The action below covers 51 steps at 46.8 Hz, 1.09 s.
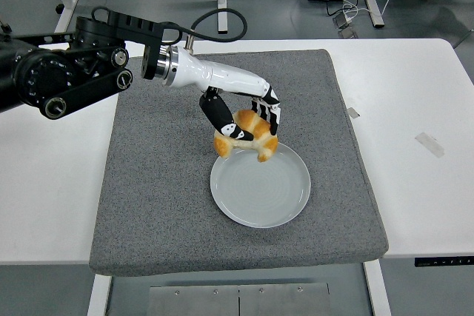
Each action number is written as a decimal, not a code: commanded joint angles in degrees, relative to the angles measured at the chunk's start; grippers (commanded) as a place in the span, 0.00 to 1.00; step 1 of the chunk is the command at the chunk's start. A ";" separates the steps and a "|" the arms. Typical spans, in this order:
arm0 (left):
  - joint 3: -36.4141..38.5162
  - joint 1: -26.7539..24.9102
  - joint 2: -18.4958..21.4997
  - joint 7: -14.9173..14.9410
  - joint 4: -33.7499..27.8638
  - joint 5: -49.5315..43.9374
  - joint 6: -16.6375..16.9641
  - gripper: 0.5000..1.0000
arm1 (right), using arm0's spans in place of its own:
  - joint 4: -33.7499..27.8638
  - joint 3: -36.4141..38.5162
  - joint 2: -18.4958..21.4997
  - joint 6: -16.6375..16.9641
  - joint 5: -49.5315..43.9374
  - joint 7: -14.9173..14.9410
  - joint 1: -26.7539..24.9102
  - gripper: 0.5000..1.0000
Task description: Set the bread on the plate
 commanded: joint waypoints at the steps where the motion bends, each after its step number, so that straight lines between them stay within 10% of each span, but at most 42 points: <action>1: 1.67 0.27 -0.83 0.00 0.11 0.00 0.81 0.11 | -0.08 0.00 0.00 0.00 0.00 0.00 0.00 1.00; 51: 6.51 7.65 -11.64 0.00 11.54 1.41 6.00 0.12 | -0.26 -0.09 0.00 0.00 0.00 0.00 0.00 1.00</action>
